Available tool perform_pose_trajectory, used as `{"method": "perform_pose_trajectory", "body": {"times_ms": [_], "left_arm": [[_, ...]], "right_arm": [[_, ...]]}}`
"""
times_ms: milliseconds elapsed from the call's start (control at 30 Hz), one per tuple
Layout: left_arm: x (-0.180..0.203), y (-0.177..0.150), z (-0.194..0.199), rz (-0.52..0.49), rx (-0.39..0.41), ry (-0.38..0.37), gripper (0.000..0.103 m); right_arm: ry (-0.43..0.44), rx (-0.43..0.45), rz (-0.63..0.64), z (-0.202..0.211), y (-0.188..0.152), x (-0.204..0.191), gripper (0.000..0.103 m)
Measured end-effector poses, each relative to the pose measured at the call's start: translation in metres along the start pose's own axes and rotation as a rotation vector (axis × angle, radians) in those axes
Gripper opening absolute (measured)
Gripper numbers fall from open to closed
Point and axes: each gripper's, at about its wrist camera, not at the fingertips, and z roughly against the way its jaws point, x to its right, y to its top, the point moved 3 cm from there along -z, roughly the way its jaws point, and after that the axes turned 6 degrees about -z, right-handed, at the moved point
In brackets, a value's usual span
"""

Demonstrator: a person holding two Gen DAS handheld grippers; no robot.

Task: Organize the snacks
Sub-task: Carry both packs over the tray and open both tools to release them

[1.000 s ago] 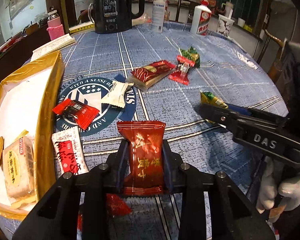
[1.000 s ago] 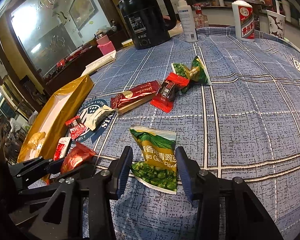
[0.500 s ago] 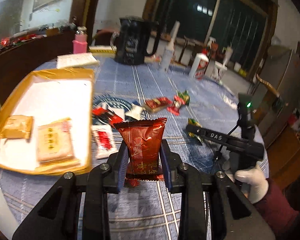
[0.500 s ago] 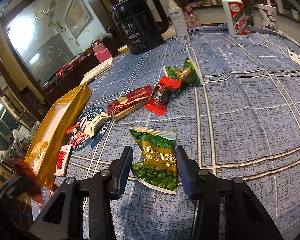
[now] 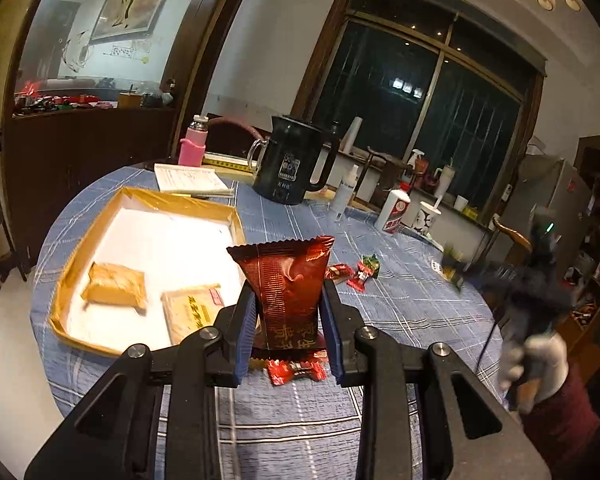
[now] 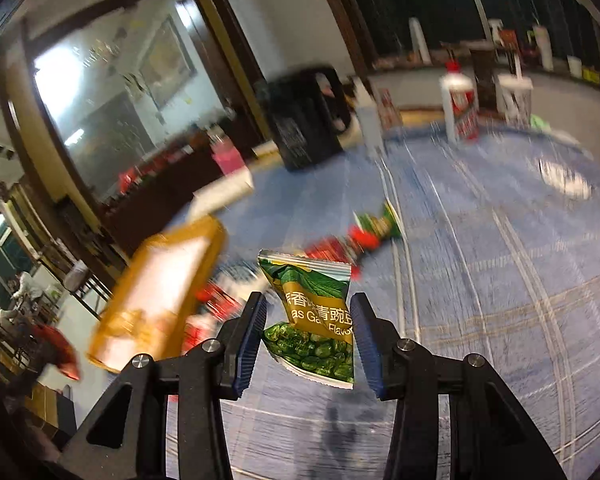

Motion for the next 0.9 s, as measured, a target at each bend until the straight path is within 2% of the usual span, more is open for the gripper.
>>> {"method": "perform_pose_trajectory", "body": {"times_ms": [133, 300, 400, 533, 633, 767, 900], "left_arm": [[-0.027, 0.024, 0.007, -0.009, -0.001, -0.011, 0.028], [-0.067, 0.075, 0.023, -0.046, 0.039, 0.08, 0.028], [-0.086, 0.102, 0.025, -0.083, 0.052, 0.158, 0.028], [-0.11, 0.12, 0.006, -0.082, 0.027, 0.2, 0.028], [-0.125, 0.113, -0.021, -0.061, -0.013, 0.188, 0.028], [-0.14, 0.086, -0.064, -0.026, -0.1, 0.152, 0.028], [-0.158, 0.064, -0.105, 0.021, -0.203, 0.146, 0.028]], "right_arm": [[0.002, 0.081, 0.063, 0.027, 0.036, -0.043, 0.045], [0.053, 0.143, 0.097, 0.043, 0.091, -0.096, 0.045], [0.06, 0.155, 0.142, 0.035, 0.122, -0.137, 0.045], [0.071, 0.137, 0.182, 0.004, 0.142, -0.185, 0.045], [0.101, 0.041, 0.18, -0.043, 0.124, -0.208, 0.045], [0.136, -0.121, 0.189, -0.117, 0.071, -0.228, 0.045], [0.156, -0.281, 0.18, -0.185, 0.012, -0.232, 0.045]]}}
